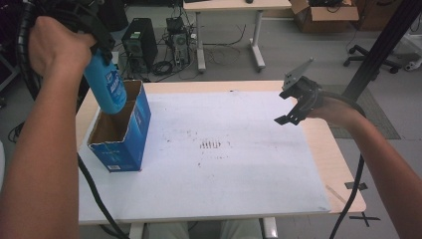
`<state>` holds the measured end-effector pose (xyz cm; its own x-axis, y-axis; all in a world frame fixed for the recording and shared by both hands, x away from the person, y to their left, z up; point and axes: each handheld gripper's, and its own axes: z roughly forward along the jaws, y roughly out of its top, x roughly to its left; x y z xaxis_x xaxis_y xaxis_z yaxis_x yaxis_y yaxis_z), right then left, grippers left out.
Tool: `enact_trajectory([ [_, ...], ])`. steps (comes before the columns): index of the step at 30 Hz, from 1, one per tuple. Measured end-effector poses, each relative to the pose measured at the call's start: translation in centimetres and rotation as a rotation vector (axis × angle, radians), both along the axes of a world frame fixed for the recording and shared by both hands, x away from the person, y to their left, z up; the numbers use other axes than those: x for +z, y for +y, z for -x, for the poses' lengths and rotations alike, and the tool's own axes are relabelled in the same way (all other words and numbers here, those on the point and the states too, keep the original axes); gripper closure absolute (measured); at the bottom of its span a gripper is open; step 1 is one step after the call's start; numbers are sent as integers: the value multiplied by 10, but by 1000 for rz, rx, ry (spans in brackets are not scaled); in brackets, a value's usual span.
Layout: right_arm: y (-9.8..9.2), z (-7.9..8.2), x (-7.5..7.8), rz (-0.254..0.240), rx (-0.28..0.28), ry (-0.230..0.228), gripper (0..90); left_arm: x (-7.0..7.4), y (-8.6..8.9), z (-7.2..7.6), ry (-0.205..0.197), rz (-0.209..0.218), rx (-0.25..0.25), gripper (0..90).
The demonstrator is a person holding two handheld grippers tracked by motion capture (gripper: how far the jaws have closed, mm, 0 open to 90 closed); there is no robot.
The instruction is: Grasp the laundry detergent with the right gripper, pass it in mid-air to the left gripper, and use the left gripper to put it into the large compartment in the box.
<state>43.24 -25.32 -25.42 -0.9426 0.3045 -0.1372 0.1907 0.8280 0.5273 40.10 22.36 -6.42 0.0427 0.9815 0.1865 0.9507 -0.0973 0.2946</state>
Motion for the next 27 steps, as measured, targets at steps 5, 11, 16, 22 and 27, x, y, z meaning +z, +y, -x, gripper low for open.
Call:
enact_trajectory([
  [5, 1, 2, -1, 5, 0, -2, 51, -13, 12, 1, -2, 9, 23, 381],
  [11, -1, 3, 1, -5, -5, -5, 53, -29, 20, 1, 1, 15, 38, 382],
  [16, -2, 5, 3, -4, -3, -9, 54, -48, 23, 0, -6, 23, 43, 382],
  [22, -4, 6, 0, 3, -6, -2, 56, -73, 28, -1, -7, 21, 37, 382],
  [27, -6, 6, -2, 5, -14, 1, 56, -91, 31, -3, 0, 16, 32, 382],
])
